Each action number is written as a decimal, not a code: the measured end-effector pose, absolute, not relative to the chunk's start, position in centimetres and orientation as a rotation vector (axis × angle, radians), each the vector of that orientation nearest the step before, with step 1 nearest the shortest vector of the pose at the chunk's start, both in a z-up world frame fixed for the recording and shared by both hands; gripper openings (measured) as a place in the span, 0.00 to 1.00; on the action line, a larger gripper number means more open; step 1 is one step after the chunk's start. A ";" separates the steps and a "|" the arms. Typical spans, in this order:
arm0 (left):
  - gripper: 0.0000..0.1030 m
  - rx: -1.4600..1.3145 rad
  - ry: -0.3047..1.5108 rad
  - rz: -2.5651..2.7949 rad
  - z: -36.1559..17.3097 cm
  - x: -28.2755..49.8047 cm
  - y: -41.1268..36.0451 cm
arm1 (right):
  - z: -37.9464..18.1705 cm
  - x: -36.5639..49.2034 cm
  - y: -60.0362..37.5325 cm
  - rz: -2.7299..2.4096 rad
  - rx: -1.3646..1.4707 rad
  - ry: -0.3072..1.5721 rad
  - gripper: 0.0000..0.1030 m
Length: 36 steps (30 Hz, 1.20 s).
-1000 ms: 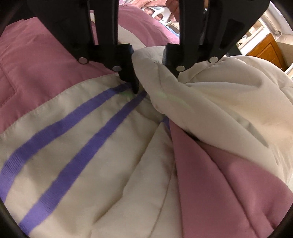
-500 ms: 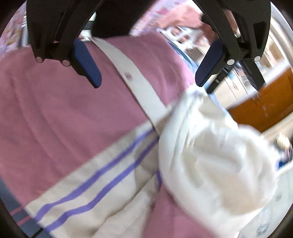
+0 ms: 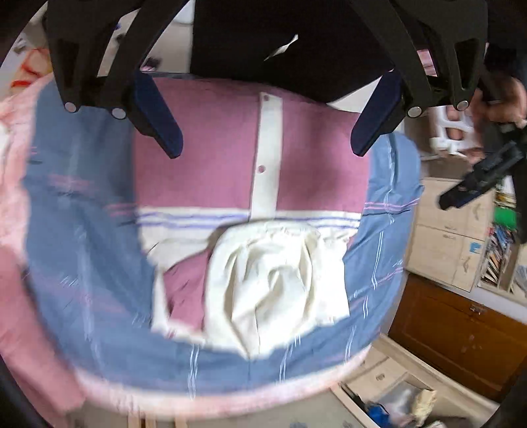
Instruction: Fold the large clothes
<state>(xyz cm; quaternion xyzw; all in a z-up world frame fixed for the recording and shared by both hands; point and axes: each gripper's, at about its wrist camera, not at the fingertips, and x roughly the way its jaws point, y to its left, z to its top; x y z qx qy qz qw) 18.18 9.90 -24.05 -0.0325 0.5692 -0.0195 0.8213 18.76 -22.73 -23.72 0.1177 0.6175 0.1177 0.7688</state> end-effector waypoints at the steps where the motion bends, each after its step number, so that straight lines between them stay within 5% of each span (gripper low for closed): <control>1: 0.98 -0.076 1.186 -0.046 -22.3 17.2 10.0 | -22.3 17.7 -22.8 0.244 0.238 1.313 0.99; 13: 0.98 -0.006 1.048 -0.096 -11.4 1.8 7.6 | -13.1 0.7 -17.1 0.156 0.048 1.094 0.99; 22: 0.98 -0.006 1.030 -0.115 -9.3 -6.8 6.5 | -9.9 -7.3 -17.2 0.140 0.047 1.001 0.99; 36: 0.98 -0.048 0.978 -0.103 -7.2 -9.8 5.7 | -6.7 -10.3 -18.8 0.165 0.013 0.928 0.99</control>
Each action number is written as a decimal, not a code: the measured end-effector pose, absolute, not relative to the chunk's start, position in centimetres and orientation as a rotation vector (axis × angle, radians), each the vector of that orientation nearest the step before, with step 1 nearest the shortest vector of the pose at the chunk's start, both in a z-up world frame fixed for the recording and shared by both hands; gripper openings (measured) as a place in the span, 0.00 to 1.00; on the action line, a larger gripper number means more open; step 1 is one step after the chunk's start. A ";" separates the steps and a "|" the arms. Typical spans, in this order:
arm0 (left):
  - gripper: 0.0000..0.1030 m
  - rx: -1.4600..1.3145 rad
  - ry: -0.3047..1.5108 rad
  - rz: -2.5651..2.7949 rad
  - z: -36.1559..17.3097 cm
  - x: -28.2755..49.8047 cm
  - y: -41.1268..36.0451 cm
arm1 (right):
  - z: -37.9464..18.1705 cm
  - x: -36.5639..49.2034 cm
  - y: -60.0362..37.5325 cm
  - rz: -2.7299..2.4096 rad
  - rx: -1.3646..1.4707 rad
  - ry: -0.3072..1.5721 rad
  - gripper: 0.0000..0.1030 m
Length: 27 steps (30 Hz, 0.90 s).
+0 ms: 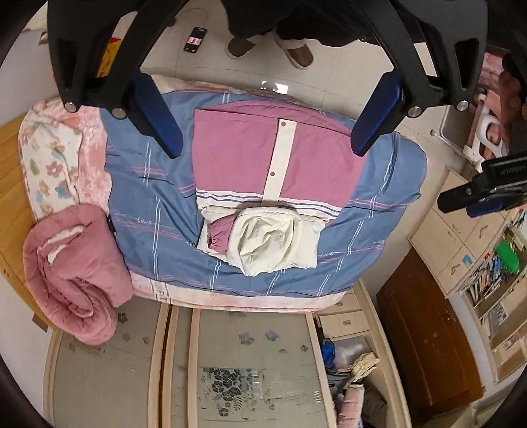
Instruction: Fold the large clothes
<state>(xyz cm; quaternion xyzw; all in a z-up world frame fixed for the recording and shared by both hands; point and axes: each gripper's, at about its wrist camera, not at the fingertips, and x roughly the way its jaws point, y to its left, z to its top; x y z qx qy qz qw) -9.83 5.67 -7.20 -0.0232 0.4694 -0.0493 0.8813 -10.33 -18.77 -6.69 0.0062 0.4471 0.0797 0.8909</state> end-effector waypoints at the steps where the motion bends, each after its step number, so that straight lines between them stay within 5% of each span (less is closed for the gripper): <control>1: 0.98 -0.051 0.981 -0.106 -7.3 -9.8 5.5 | -6.6 -10.3 -19.0 0.166 0.015 0.931 0.99; 17: 0.98 -0.066 0.998 -0.106 -8.4 -8.2 5.9 | -7.5 -7.7 -20.1 0.185 0.076 0.956 0.99; 27: 0.98 -0.593 1.133 -0.191 -20.0 -4.7 17.8 | -21.8 -5.0 -30.1 0.144 0.847 1.129 0.99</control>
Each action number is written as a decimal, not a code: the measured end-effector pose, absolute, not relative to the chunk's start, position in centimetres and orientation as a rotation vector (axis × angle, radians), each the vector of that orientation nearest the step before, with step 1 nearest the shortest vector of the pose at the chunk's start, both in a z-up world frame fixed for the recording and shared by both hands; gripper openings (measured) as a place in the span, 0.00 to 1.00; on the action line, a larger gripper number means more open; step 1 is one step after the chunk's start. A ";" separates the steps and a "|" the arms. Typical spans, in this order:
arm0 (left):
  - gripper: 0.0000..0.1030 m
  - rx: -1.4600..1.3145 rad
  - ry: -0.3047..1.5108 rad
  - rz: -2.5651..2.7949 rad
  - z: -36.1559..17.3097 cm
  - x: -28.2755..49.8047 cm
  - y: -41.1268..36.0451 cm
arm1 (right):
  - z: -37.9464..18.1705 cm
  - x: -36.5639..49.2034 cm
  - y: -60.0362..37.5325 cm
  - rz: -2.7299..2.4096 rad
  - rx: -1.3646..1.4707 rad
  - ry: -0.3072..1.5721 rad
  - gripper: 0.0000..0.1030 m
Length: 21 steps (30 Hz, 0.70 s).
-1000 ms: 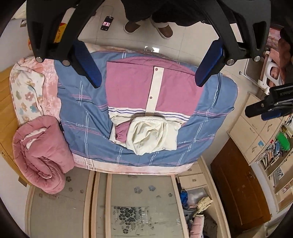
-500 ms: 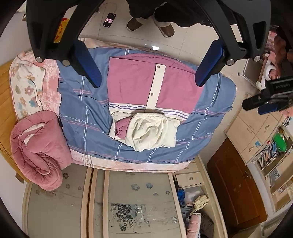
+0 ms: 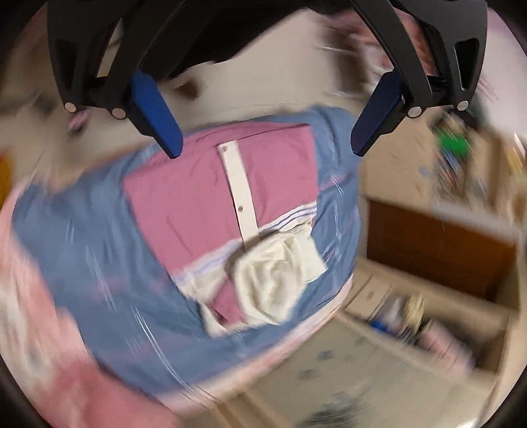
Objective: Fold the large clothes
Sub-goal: 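Move both tools toward the pink hem of the jacket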
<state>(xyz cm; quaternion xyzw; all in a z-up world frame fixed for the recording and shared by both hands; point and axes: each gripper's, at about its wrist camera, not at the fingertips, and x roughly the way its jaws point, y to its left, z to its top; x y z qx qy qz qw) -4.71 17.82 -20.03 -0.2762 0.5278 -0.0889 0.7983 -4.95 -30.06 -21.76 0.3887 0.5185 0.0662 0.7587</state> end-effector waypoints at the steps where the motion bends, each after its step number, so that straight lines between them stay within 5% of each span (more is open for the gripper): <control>1: 0.98 -0.642 1.172 -0.174 -22.1 -4.4 19.3 | -23.1 -5.0 -30.9 0.130 0.917 1.132 0.99; 11: 0.98 -1.053 1.367 -0.092 -37.9 -3.9 26.6 | -38.4 -2.5 -37.7 0.018 1.258 1.143 0.98; 21: 0.98 -1.139 1.440 -0.038 -43.6 -2.7 24.0 | -52.6 2.7 -41.0 -0.025 1.171 1.287 0.91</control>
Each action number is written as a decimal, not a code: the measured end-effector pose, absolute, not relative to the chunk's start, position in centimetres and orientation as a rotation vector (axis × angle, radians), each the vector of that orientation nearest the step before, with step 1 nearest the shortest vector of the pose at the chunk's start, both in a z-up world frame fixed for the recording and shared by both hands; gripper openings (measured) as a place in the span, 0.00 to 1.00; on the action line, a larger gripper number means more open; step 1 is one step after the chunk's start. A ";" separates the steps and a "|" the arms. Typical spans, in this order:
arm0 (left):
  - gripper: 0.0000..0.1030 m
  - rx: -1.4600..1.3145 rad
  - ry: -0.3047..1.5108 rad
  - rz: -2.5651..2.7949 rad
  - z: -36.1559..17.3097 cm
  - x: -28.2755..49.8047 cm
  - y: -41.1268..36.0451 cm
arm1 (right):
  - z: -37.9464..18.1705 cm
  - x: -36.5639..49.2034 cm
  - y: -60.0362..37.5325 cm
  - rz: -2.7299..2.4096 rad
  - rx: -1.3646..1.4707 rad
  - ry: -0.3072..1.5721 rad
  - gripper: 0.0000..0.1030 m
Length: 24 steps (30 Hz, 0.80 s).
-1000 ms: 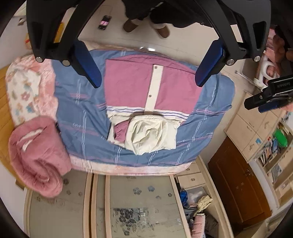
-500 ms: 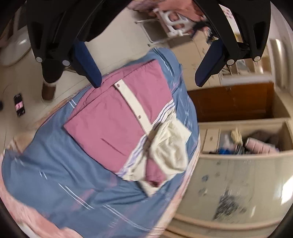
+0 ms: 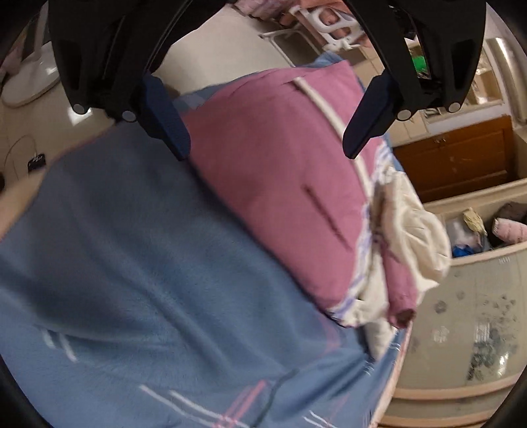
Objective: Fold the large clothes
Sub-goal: 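Move both tools toward the pink hem of the jacket, then grasp the pink hem corners with both tools, rolling them sideways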
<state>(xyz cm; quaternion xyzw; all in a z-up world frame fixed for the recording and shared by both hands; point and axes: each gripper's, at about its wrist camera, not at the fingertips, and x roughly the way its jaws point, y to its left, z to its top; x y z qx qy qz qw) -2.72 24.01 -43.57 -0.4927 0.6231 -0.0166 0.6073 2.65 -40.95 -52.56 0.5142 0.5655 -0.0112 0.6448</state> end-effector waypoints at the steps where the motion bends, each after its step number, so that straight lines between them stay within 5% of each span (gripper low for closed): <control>1: 0.98 -1.127 1.446 -0.044 -43.9 -2.5 23.7 | -53.2 3.0 -40.9 -0.004 1.148 1.298 0.88; 6: 0.98 -1.120 1.472 -0.022 -45.2 -1.7 23.4 | -55.8 4.2 -40.3 0.124 1.055 1.360 0.73; 15: 0.98 -1.122 1.464 -0.044 -45.9 -1.1 23.0 | -58.7 3.6 -38.1 0.310 1.022 1.444 0.72; 24: 0.98 -1.167 1.451 0.008 -48.7 -1.7 25.0 | -58.9 1.6 -36.5 0.346 1.231 1.324 0.70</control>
